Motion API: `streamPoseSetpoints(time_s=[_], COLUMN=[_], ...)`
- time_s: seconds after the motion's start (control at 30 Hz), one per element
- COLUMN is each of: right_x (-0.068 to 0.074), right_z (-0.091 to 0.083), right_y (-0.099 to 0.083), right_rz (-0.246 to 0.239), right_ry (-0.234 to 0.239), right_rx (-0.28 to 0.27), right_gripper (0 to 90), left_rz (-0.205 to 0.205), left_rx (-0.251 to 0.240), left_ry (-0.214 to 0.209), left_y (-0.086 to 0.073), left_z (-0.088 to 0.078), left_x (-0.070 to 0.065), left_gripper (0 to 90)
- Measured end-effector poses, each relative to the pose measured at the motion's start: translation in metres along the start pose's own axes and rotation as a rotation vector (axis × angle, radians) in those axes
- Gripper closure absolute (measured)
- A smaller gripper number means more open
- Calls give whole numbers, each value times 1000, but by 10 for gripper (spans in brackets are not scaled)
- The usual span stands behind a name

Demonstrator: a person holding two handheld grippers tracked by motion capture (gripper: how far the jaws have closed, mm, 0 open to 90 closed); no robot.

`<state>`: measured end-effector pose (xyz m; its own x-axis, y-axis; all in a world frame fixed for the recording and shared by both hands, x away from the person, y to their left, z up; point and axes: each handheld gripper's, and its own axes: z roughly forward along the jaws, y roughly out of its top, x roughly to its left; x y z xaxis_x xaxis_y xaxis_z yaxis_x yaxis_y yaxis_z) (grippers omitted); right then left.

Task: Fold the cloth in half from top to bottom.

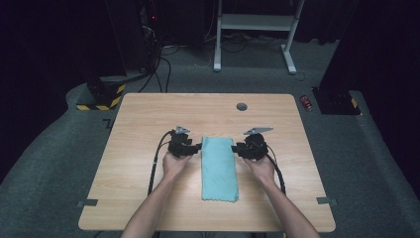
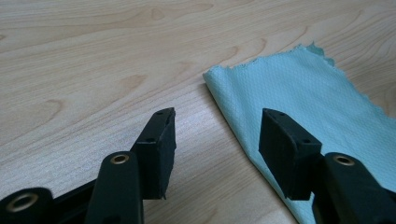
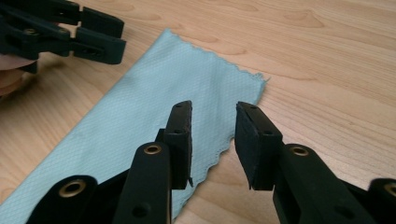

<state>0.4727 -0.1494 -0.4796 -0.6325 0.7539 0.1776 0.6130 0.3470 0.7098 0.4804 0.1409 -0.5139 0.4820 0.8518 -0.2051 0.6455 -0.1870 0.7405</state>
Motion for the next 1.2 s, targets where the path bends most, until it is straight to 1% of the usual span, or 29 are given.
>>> streamPoseSetpoints(time_s=[0.03, 0.07, 0.1, 0.13, 0.17, 0.2, 0.23, 0.3, 0.4, 0.43, 0.53, 0.57, 0.6, 0.67, 0.7, 0.73, 0.83, 0.87, 0.9, 0.93, 0.97, 1.0, 1.07, 1.1, 1.13, 1.17, 1.2], right_x=[-1, -1, -2, -1, -1, -1, -2, -5, -8, -9, -15, -17, -19, -22, -24, -27, -29, -29, -28, -28, -29, -29, -30, -31, -31, -30, -28], right_z=[0, 0, 0, 1, 2, 3, 5, 10, 13, 14, 20, 22, 23, 29, 33, 36, 41, 43, 45, 47, 49, 50, 52, 54, 56, 57, 58], right_y=[1, 2, 5, 6, 7, 7, 7, 8, 13, 16, 23, 25, 25, 24, 22, 20, 19, 20, 19, 19, 18, 18, 18, 19, 20, 24, 27], right_rz=[12, 17, 7, 5, -5, -3, -3, 9, 20, 18, 28, 31, 36, 49, 58, 71, 89, 82, 83, 83, 94, 93, 103, 108, 103, 87, 82], right_ry=[6, 6, 2, -3, -5, -7, -9, -17, -31, -46, -60, -67, -68, -73, -76, -73, -70, -72, -80, -82, -82, -82, -83, -81, -80, -86, -90], right_rx=[-8, -10, -5, -4, -6, -3, 10, 22, 22, 20, 36, 34, 29, 42, 56, 64, 49, 49, 59, 64, 67, 67, 66, 79, 93, 98, 90], right_gripper=[675, 676, 678, 680, 680, 680, 679, 675, 663, 659, 641, 639, 637, 630, 624, 619, 618, 617, 614, 611, 608, 605, 602, 588, 587, 591, 597], left_rz=[3, -4, -4, 4, 11, 3, 4, 14, 28, 26, 25, 26, 38, 40, 41, 41, 42, 38, 40, 27, 25, 23, 27, 31, 42, 47, 48], left_rx=[0, -1, 7, 34, 29, 4, 0, 10, 36, 39, 30, 40, 54, 64, 72, 67, 88, 97, 87, 87, 85, 83, 84, 83, 85, 84, 83], left_ry=[2, 0, -3, -10, -9, -16, -13, 7, 12, 8, 4, 2, 7, 8, 7, 14, 22, 27, 34, 28, 27, 27, 29, 31, 37, 39, 39], left_y=[0, 1, 2, 6, 10, 14, 20, 26, 28, 28, 29, 30, 30, 32, 34, 34, 32, 31, 30, 31, 31, 31, 30, 30, 29, 29, 28], left_z=[-1, -2, -3, -3, -4, -7, -8, -6, 1, 4, 11, 14, 18, 25, 29, 31, 36, 38, 38, 38, 38, 38, 37, 37, 37, 36, 36], left_x=[0, 1, 1, 1, 0, -1, -1, 0, 0, -2, -5, -6, -6, -8, -9, -10, -10, -9, -9, -8, -7, -7, -7, -7, -7, -8, -8], left_gripper=[461, 461, 461, 451, 444, 446, 446, 441, 431, 428, 421, 420, 416, 418, 422, 431, 442, 447, 457, 467, 480, 495, 536, 563, 578, 604, 626])
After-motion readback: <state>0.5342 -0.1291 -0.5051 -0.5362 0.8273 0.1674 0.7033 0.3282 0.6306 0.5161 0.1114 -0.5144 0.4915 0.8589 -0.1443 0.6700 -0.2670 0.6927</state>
